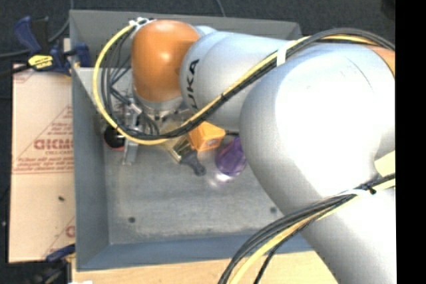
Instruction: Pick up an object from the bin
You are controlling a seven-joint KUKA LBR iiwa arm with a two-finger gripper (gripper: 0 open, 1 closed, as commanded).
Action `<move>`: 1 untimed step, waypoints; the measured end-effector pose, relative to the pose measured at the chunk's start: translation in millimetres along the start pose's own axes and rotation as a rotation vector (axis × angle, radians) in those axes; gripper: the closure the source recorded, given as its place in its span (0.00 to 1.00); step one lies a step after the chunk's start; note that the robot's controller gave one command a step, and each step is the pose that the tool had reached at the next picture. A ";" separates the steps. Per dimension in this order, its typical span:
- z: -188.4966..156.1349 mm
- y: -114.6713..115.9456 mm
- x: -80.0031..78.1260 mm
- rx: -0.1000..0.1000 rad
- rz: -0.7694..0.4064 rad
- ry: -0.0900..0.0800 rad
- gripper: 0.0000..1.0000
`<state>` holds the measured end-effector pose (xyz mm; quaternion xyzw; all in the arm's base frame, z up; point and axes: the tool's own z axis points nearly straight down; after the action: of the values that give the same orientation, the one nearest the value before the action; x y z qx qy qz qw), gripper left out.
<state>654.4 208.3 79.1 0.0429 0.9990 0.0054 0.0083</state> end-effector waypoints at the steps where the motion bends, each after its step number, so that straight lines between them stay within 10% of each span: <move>1: -0.5 0.7 0.0 0.001 0.000 0.003 0.00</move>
Offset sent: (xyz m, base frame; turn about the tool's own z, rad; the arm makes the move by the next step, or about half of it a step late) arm -0.0021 -0.0121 0.0209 -0.0555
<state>654.4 209.0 79.6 0.0431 0.9990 0.0048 0.0068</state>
